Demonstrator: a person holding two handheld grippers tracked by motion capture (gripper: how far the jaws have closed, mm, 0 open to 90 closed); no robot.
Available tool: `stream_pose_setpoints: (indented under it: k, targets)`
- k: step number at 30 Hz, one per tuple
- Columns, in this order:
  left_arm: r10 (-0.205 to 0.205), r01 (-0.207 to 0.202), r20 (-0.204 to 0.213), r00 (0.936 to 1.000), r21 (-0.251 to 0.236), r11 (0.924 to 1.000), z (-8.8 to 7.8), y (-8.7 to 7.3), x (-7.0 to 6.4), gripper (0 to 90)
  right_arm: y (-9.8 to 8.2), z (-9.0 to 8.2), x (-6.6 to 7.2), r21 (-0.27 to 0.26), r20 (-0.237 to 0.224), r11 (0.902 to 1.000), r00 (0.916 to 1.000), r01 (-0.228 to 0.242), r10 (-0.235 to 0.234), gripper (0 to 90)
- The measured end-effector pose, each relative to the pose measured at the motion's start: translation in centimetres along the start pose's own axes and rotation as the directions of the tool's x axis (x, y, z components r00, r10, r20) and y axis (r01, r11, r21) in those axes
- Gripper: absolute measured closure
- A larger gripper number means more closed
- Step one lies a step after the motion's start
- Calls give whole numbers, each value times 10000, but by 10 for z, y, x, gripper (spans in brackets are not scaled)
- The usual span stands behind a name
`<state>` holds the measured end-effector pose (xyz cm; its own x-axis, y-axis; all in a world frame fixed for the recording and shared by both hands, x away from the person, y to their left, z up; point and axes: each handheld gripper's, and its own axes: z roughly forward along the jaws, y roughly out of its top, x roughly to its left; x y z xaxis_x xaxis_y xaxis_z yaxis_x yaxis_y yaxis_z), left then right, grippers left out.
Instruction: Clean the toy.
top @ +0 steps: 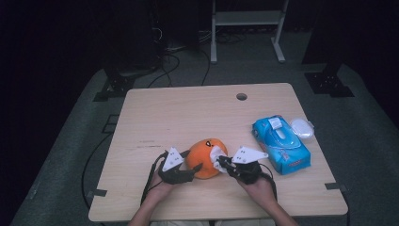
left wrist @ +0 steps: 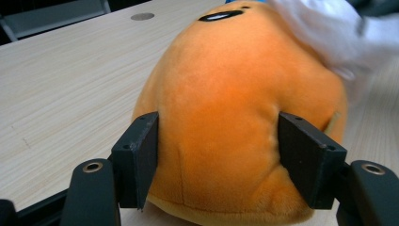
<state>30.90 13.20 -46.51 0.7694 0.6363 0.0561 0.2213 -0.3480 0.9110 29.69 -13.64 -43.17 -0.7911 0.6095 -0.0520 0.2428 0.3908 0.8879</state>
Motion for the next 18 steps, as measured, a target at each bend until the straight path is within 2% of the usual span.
stream_pose_setpoints:
  k: [2,3,4,5,7,9,11,12,13,14,16,17,18]
  targets:
    - [80,-80,-34,10000,-23,10000,1,0,-2,333,-3,0,-9,-22,14,9990,9990,-449,449,818]
    - [191,-192,-41,9998,-9,9998,1,0,-3,333,-5,0,-8,-11,7,9986,9986,-522,522,818]
    - [191,-192,-41,9998,-9,9998,1,0,-3,333,-5,0,-8,-11,7,9986,9986,-522,522,818]
    - [228,-228,-46,9997,12,9997,1,-1,-3,333,-4,2,0,-9,-20,9996,9996,-266,266,818]
    - [148,-148,3,9999,-47,9999,0,-2,-2,334,-1,3,8,2,-106,10000,9999,93,-93,818]
    - [75,-75,-6,10000,-102,9999,0,-3,-2,338,3,4,9,-28,-119,9998,9997,193,-193,819]
    - [78,-78,-4,10000,-115,9999,0,-3,-3,340,4,3,6,-75,-53,9998,9998,184,-184,819]
    - [144,-144,-5,9999,-114,9998,0,-3,-4,340,6,2,-1,-168,91,9999,10000,-29,30,819]
    - [144,-144,-5,9999,-114,9998,0,-3,-4,340,6,2,-1,-168,91,9999,10000,-29,30,819]
    - [194,-193,37,9998,-127,9997,0,-1,-5,339,4,3,-6,-215,146,9994,9995,-264,267,819]
    - [195,-192,152,9997,-179,9997,0,0,-4,306,-1,5,-5,-109,157,9996,9995,-269,270,819]
    - [129,-123,271,9996,-222,9997,-2,0,-3,306,-1,5,-5,-109,157,9996,9995,-269,270,819]
    - [-173,187,383,9991,-365,9992,-4,2,-1,259,-2,6,-5,-65,191,9997,9996,-216,218,819]
